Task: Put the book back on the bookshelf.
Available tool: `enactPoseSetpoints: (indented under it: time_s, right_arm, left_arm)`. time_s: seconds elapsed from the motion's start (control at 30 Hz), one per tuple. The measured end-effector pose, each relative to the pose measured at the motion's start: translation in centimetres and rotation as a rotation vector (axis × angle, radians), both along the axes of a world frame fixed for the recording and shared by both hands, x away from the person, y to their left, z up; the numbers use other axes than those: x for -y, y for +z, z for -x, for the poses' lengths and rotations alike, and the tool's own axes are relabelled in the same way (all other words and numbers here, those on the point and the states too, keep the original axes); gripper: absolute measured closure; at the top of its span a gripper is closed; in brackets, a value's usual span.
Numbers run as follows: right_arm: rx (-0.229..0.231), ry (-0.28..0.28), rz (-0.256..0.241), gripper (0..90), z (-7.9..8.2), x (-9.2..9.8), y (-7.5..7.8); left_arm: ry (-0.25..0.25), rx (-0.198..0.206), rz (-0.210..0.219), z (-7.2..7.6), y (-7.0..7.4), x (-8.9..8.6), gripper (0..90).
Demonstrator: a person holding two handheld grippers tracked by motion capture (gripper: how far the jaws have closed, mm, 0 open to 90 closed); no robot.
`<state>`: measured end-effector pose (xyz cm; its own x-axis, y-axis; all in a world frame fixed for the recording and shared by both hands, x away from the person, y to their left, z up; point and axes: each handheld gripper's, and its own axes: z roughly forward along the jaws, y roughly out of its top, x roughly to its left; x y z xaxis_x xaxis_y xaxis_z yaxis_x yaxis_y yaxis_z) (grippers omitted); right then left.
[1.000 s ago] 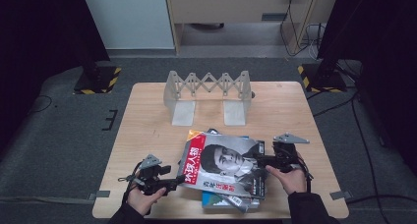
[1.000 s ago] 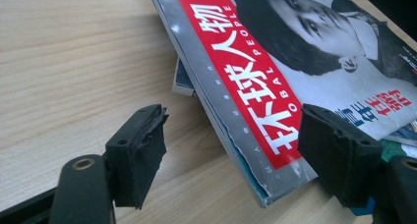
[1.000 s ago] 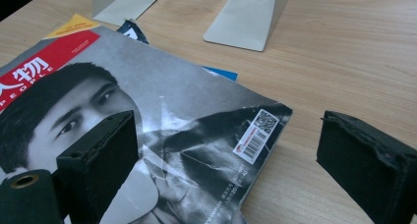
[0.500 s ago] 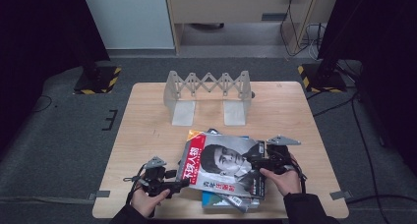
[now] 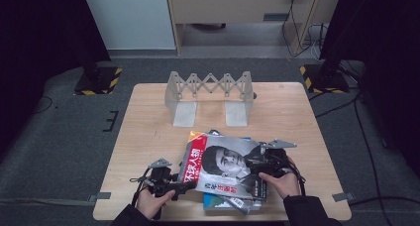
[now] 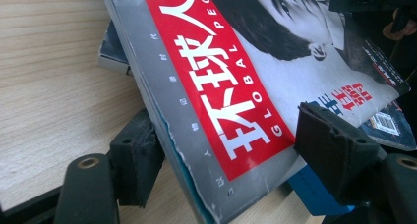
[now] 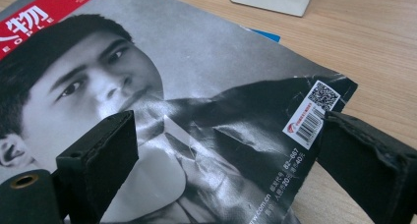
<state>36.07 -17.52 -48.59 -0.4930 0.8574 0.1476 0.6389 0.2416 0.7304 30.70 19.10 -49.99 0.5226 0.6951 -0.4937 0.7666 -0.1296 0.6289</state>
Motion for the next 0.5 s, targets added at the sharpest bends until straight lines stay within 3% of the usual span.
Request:
enactPoseSetpoints:
  time_s: [0.23, 0.33, 0.5]
  right_arm:
    - [0.007, 0.002, 0.013, 7.2, 0.0, -0.3, -0.3]
    - [0.012, 0.005, 0.02, 7.2, 0.1, -0.3, -0.4]
    - [0.02, 0.006, 0.019, 7.2, 0.1, -0.3, -0.5]
  left_arm:
    - [0.006, -0.07, 0.065, -0.2, -0.2, -0.2, 33.0]
    - [0.002, -0.061, 0.06, 0.0, 0.3, -0.4, 36.0]
    - [0.038, -0.001, 0.117, 0.8, 1.7, -0.9, 45.4]
